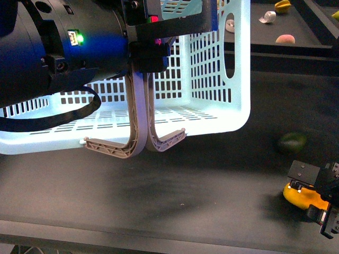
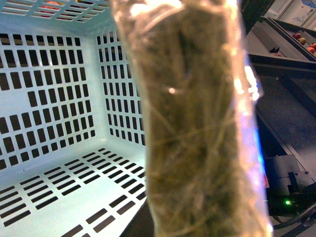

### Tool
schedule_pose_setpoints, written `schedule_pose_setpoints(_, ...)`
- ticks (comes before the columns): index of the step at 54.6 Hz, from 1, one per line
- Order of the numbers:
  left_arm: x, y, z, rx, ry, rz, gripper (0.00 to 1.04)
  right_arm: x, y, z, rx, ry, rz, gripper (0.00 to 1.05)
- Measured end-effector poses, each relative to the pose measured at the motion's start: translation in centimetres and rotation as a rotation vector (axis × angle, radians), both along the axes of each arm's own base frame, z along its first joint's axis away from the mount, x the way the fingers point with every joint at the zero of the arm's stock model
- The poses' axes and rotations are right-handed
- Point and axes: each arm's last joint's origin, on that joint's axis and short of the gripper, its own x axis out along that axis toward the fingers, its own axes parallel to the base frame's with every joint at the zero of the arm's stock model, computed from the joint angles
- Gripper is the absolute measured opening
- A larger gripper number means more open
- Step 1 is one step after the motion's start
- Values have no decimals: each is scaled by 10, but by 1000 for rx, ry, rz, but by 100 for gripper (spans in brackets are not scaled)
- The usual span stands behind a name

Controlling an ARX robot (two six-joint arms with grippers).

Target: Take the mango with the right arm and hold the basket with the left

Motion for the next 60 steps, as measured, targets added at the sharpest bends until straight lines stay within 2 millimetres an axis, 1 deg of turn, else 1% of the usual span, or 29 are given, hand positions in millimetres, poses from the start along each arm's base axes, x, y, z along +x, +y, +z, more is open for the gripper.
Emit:
schedule_pose_setpoints(5, 0, 0, 0, 0, 0, 0, 5, -2, 1, 1, 8, -5, -5, 61)
schedule_pose_setpoints(11, 0, 0, 0, 0, 0, 0, 5, -7, 3, 7, 43, -26, -21, 61)
schedule_pose_setpoints(16, 0, 0, 0, 0, 0, 0, 5, -7, 2, 22, 71, -114, -57, 61)
schedule_pose_setpoints(21, 0, 0, 0, 0, 0, 0, 5, -6, 0, 46, 121, -228, -94, 61)
schedule_pose_setpoints(25, 0, 0, 0, 0, 0, 0, 5, -9, 1, 69, 188, -311, -118, 61)
schedule_pose_setpoints(26, 0, 0, 0, 0, 0, 0, 5, -10, 2, 73, 201, -320, -127, 61)
schedule_pose_setpoints(35, 0, 0, 0, 0, 0, 0, 5, -20, 12, 139, 420, -480, -220, 61)
schedule_pose_setpoints(43, 0, 0, 0, 0, 0, 0, 5, -24, 24, 175, 531, -562, -258, 61)
schedule_pose_setpoints(44, 0, 0, 0, 0, 0, 0, 5, -25, 28, 183, 557, -576, -262, 61)
schedule_pose_setpoints(50, 0, 0, 0, 0, 0, 0, 5, -30, 45, 213, 660, -631, -271, 61)
schedule_pose_setpoints(56, 0, 0, 0, 0, 0, 0, 5, -34, 62, 234, 750, -655, -273, 61)
schedule_pose_setpoints(60, 0, 0, 0, 0, 0, 0, 5, -38, 79, 247, 810, -670, -267, 61)
